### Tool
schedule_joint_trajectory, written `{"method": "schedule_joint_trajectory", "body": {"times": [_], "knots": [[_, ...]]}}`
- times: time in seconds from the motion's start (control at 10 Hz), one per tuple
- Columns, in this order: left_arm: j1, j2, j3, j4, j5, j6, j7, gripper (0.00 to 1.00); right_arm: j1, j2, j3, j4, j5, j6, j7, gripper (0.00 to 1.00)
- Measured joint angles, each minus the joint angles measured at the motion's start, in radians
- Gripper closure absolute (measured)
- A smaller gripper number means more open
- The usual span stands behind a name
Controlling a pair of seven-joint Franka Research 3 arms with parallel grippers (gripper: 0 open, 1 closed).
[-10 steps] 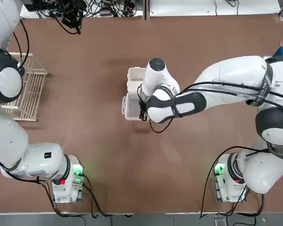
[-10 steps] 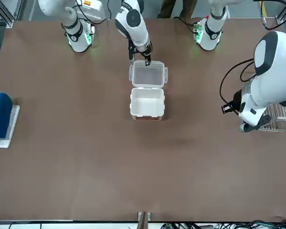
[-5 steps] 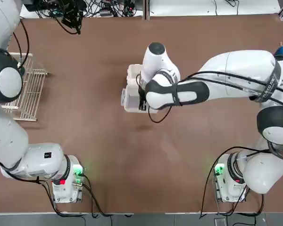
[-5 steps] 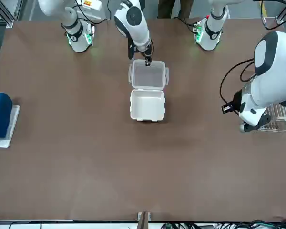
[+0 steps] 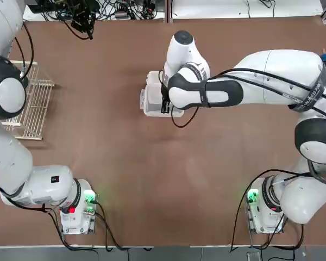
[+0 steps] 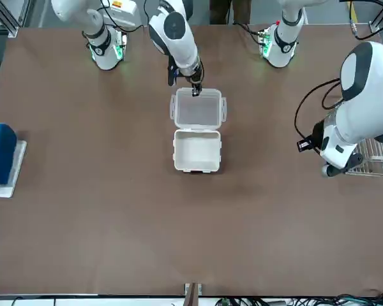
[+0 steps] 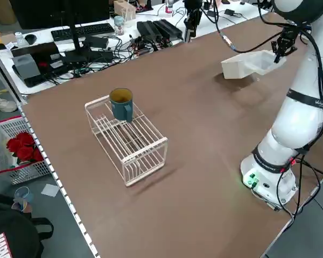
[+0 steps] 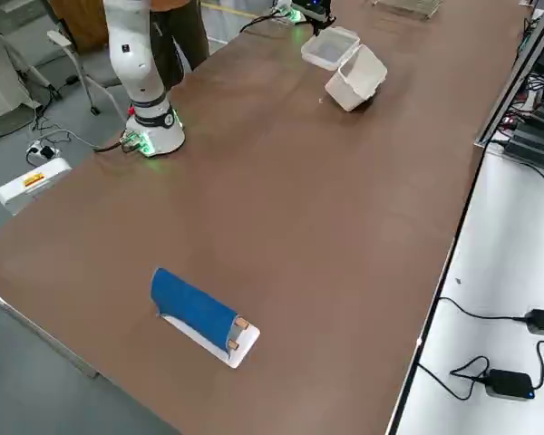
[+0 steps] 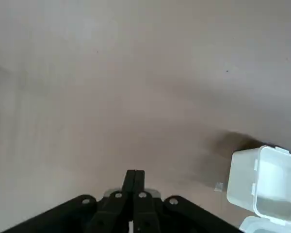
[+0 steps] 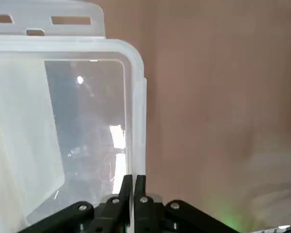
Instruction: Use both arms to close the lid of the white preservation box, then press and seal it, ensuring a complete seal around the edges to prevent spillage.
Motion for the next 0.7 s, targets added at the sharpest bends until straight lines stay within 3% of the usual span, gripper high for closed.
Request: {"method": "schedule_joint_trajectory", "body": {"times": [0.7], "knots": [[0.000,0.000,0.000,0.000,0.000,0.000,0.008,0.97,0.012,-0.015,0.007,0.010,0.003,-0.019,0.007,0.95]]}}
